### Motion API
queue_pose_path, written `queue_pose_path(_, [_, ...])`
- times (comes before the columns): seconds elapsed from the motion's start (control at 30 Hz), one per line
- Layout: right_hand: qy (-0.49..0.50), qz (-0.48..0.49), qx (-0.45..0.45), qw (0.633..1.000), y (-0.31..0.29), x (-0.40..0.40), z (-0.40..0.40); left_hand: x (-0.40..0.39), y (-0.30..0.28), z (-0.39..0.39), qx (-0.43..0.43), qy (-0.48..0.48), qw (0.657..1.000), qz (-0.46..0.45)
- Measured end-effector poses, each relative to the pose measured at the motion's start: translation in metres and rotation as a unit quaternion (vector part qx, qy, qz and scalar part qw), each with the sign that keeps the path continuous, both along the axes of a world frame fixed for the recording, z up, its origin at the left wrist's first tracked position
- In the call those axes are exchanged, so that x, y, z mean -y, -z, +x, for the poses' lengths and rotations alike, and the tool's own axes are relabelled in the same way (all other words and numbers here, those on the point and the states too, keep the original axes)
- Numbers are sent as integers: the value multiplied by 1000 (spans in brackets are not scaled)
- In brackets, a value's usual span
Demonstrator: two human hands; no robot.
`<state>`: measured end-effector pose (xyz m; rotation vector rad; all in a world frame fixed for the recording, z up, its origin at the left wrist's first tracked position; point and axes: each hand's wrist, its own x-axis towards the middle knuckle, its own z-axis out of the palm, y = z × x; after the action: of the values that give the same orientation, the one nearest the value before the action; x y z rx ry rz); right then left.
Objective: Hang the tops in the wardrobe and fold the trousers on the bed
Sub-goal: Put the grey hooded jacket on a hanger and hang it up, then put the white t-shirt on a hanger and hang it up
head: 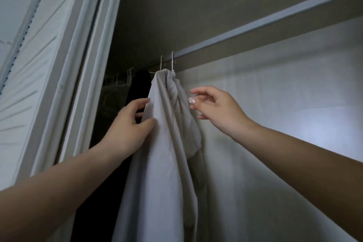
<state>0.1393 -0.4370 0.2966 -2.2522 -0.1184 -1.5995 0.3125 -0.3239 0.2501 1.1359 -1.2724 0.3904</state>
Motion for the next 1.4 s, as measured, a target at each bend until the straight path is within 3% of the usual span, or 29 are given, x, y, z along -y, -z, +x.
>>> queue_pose_path(0.23, [-78, 25, -83, 993, 63, -49, -4, -79, 62, -47, -108, 72, 991, 32])
queue_pose_path(0.37, [-136, 44, -131, 981, 102, -90, 14, -135, 109, -69, -164, 31, 983, 75])
queue_pose_path(0.67, [-280, 76, -223, 930, 189, -210, 46, -292, 203, -80, -301, -102, 946, 69])
queue_pose_path(1.1, [-480, 98, -378, 785, 316, -509, 71, -588, 313, -147, -452, -290, 842, -49])
queue_pose_path(1.4, [-604, 77, -464, 644, 383, -756, 55, -813, 381, -233, -500, -442, 738, -103])
